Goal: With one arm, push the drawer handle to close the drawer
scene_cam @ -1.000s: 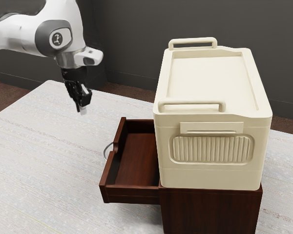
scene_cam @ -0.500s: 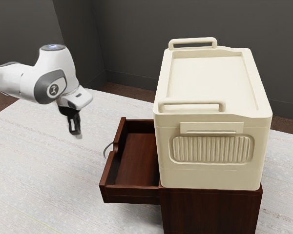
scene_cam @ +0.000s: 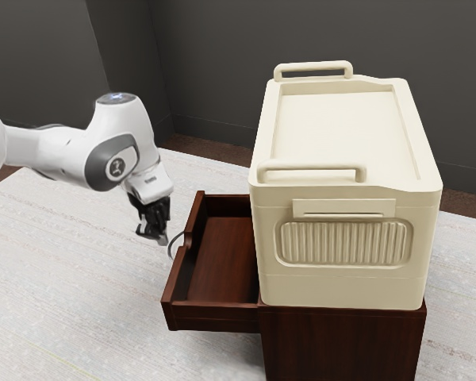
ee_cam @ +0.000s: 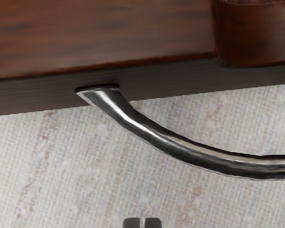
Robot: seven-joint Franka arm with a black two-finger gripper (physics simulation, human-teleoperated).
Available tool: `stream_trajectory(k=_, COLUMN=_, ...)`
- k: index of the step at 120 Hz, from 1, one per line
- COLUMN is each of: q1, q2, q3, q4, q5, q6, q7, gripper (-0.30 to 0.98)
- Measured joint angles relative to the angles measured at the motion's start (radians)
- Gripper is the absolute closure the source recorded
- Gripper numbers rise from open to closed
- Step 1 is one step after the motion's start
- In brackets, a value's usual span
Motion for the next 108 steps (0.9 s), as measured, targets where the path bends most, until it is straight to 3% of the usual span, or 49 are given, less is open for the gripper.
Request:
stream_trajectory(k=50, q1=0.056, q2=0.048, q3=-0.077, q4=0.037, q5=-0.084, q6=0.003, q7=0.116, gripper=0.79)
stream_trajectory(k=108, q1=0.042, q2=0.107, q3=-0.153, q4=0.105, q5=-0.174, q6=0.009, q7=0.181, gripper=0.79)
